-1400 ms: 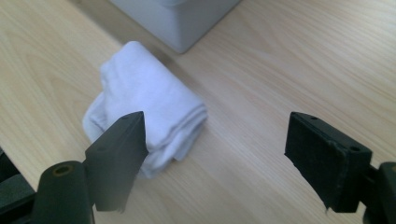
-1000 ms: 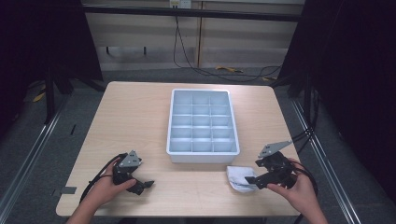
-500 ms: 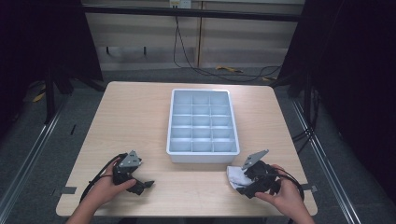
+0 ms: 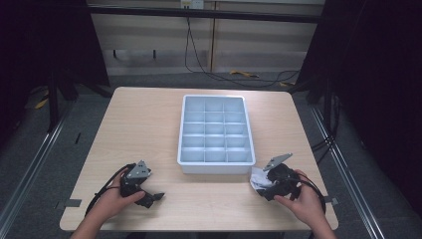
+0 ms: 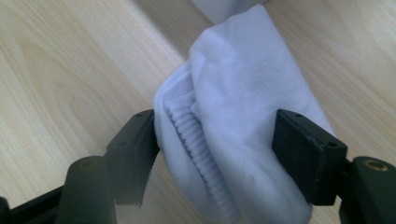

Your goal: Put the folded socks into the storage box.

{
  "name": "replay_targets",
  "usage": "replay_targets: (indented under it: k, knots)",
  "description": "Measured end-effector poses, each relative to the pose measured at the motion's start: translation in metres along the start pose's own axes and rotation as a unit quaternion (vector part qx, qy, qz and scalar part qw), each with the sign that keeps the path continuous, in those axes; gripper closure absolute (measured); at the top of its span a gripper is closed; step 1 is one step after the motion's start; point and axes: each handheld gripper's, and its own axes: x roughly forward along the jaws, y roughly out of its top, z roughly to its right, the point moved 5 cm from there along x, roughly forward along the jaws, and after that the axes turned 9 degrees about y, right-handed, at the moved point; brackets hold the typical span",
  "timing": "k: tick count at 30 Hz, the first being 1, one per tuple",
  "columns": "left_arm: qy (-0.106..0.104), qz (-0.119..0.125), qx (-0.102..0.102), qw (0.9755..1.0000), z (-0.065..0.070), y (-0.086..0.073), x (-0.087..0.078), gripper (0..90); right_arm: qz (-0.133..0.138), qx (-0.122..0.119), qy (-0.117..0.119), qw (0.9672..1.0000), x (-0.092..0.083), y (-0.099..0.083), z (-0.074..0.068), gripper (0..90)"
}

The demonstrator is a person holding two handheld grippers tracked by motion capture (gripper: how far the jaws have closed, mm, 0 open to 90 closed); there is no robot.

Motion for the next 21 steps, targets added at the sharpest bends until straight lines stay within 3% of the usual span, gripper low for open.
replay_targets:
  k: [7, 9, 10, 11, 12, 14, 16, 17, 18, 21]
  knots:
    - [-0.001, 0.001, 0.001, 1.0000, 0.000, 0.000, 0.000, 0.0, -0.011, -0.011, 0.003, 0.9999, -0.003, 0.001, -0.004, 27.3]
    - [-0.001, 0.001, 0.001, 1.0000, 0.000, 0.000, 0.000, 0.0, -0.018, -0.025, -0.005, 0.9995, -0.002, 0.000, -0.007, 27.1]
    - [0.000, 0.001, 0.001, 1.0000, 0.000, 0.000, 0.000, 0.0, -0.029, -0.046, -0.012, 0.9984, 0.000, -0.002, -0.011, 28.6]
    - [0.000, 0.001, 0.001, 1.0000, 0.000, 0.000, 0.000, 0.0, -0.029, -0.046, -0.012, 0.9984, 0.000, -0.002, -0.011, 28.6]
    - [-0.002, 0.002, 0.001, 1.0000, 0.000, 0.000, 0.000, 0.0, -0.044, -0.057, -0.026, 0.9971, 0.001, -0.004, -0.012, 36.4]
    - [-0.001, 0.002, 0.001, 1.0000, 0.000, 0.000, 0.000, 0.0, -0.052, -0.066, -0.032, 0.9959, 0.002, -0.005, -0.013, 40.9]
    - [-0.001, 0.002, 0.001, 1.0000, 0.000, 0.000, 0.000, 0.0, -0.065, -0.065, -0.045, 0.9948, 0.000, -0.003, -0.012, 54.7]
    - [-0.001, 0.002, 0.001, 1.0000, 0.000, 0.000, 0.000, 0.0, -0.065, -0.065, -0.045, 0.9948, 0.000, -0.003, -0.012, 54.7]
    - [-0.001, 0.001, 0.001, 1.0000, 0.000, 0.000, 0.000, 0.0, -0.064, -0.043, -0.040, 0.9962, -0.001, -0.002, -0.012, 63.0]
    - [0.000, 0.000, 0.000, 1.0000, 0.000, 0.000, 0.000, 0.0, -0.067, -0.035, -0.029, 0.9967, -0.002, -0.001, -0.012, 70.1]
